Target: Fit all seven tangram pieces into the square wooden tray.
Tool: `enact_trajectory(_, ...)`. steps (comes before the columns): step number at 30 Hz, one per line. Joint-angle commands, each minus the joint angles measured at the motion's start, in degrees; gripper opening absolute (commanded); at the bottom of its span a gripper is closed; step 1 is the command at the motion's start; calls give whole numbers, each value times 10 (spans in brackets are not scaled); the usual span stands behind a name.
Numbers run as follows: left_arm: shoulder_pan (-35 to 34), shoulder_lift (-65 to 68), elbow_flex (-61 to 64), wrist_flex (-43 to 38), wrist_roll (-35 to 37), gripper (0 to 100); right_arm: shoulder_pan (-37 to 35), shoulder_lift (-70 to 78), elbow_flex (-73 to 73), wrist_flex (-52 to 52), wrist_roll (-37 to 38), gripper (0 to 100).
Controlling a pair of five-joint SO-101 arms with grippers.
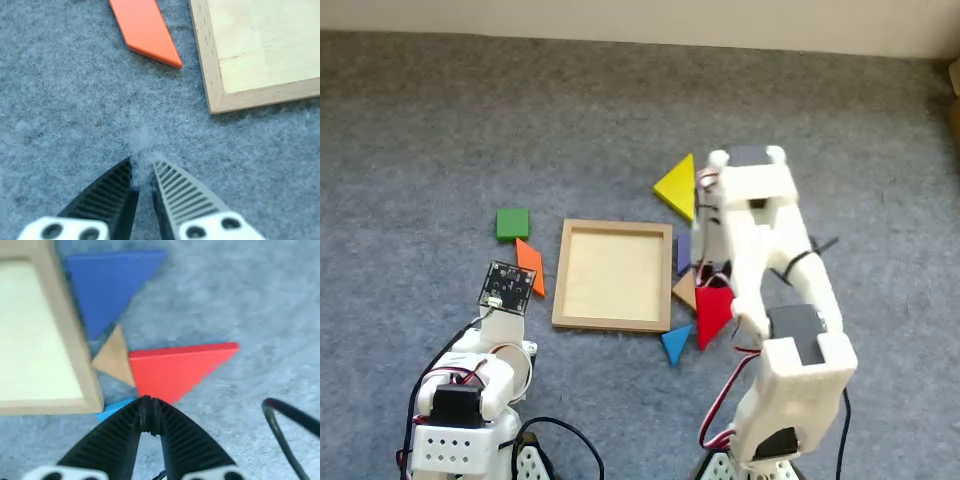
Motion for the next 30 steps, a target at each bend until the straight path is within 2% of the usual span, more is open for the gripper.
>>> enact_trajectory(1, -5, -29, 11, 4, -4, 7, -31, -5, 35, -45, 5, 5)
enact_trajectory(6, -5, -29, 11, 4, -4, 7, -51, -6, 138, -133, 5, 5)
enact_trajectory(12, -5, -29, 11, 4, -4, 7, -3, -5, 199, -179, 18, 5)
enact_trajectory(18, -5, -29, 11, 4, -4, 7, 82, -7, 201, -172, 207, 5)
enact_trajectory(20, -5, -29, 11, 4, -4, 7, 102, -8, 201, -152, 245, 5)
enact_trajectory(26, -5, -29, 11, 4, -4, 7, 116, -53, 137, -58, 247, 5)
enact_trajectory(30, -5, -29, 11, 4, -4, 7, 118, -142, 130, -49, 247, 5)
